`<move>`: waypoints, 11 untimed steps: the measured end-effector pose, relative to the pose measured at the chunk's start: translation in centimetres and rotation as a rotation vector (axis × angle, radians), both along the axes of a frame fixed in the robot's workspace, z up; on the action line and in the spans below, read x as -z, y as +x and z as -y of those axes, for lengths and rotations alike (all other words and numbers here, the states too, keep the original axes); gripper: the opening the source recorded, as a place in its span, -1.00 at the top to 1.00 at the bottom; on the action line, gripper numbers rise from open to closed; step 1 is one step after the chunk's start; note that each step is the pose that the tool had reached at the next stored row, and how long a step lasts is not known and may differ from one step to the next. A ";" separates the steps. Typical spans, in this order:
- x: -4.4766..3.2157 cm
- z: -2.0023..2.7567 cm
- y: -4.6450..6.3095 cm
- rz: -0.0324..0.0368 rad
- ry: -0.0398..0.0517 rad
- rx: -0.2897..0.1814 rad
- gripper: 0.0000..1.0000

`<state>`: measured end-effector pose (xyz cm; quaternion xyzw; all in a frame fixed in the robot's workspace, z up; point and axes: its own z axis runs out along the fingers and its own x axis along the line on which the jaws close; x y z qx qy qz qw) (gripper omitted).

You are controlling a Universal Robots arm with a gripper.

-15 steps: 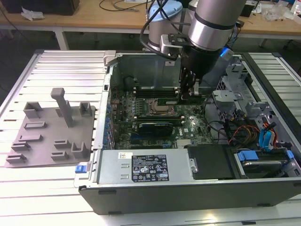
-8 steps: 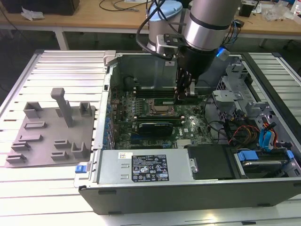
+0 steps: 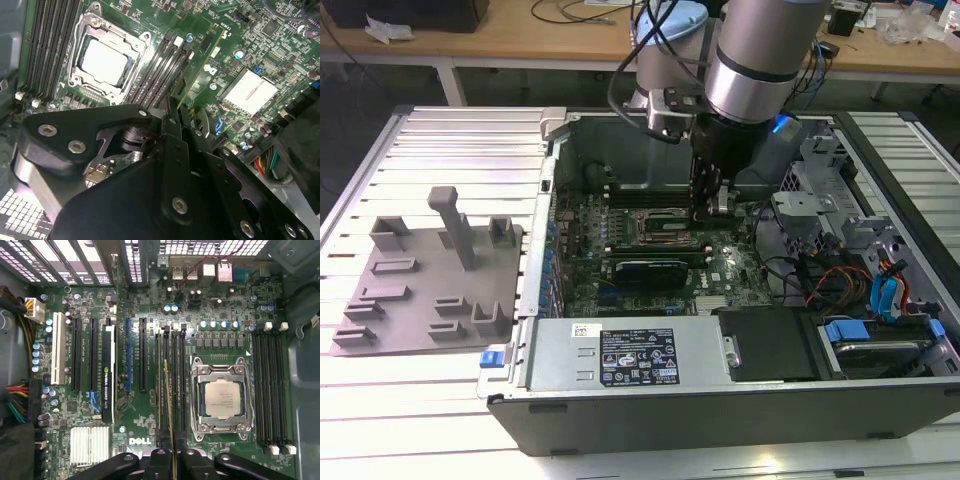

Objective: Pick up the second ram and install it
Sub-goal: 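Insert the second ram into the second slot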

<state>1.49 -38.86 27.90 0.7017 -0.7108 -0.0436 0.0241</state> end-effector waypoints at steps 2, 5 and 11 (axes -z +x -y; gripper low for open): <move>0.37 0.00 0.0 0.0001 0.0002 0.000 0.78; 1.10 -0.37 -0.7 0.0000 0.0001 0.000 0.78; 2.37 -0.48 -2.3 0.0000 0.0000 0.040 0.78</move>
